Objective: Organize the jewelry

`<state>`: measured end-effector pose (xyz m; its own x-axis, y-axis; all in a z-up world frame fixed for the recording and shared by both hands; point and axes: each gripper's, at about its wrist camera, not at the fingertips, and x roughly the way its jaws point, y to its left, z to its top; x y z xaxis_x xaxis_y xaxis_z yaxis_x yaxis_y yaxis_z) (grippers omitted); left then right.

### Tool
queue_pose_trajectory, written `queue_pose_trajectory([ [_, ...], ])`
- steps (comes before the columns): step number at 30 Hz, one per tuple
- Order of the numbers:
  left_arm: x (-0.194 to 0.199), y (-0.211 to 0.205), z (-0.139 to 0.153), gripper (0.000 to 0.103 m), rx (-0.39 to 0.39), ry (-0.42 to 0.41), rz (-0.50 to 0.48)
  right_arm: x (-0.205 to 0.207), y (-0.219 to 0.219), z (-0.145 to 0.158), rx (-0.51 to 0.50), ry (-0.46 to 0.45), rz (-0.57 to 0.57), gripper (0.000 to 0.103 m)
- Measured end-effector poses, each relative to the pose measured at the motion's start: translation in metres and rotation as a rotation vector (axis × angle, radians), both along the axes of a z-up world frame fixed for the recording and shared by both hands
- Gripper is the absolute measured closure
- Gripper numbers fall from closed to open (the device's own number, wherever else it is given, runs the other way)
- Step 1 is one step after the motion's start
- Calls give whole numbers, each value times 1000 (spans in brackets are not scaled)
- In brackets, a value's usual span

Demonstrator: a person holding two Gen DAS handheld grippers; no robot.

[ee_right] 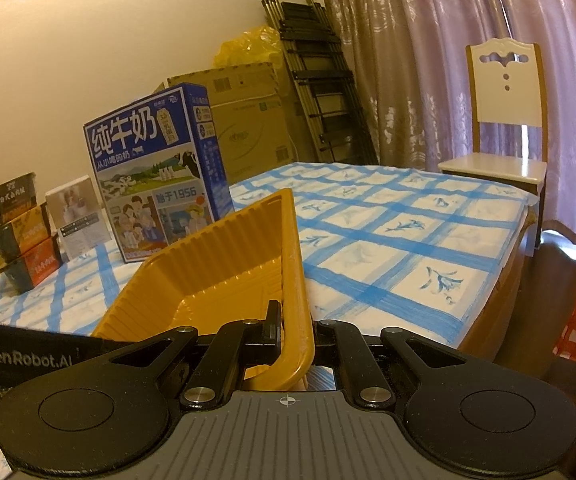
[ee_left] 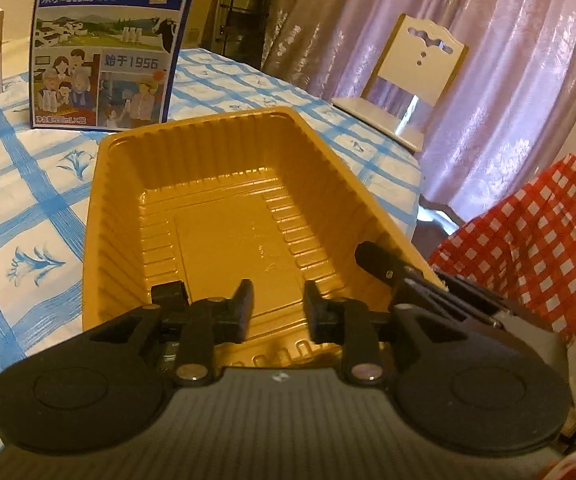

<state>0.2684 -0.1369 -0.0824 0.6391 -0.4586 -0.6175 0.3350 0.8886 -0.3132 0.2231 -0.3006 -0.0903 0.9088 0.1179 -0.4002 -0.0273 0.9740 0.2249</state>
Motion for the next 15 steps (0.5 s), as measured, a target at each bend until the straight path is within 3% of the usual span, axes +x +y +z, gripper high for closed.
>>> queue_pose_trajectory([
  [8, -26, 36, 27, 68, -60, -100, 67, 1, 0, -3, 1, 10, -6, 96],
  [12, -48, 72, 32, 68, -25, -114, 131, 1, 0, -3, 2, 11, -7, 96],
  [15, -67, 108, 26, 68, 47, -94, 207, 1, -1, -2, 0, 10, -5, 96],
])
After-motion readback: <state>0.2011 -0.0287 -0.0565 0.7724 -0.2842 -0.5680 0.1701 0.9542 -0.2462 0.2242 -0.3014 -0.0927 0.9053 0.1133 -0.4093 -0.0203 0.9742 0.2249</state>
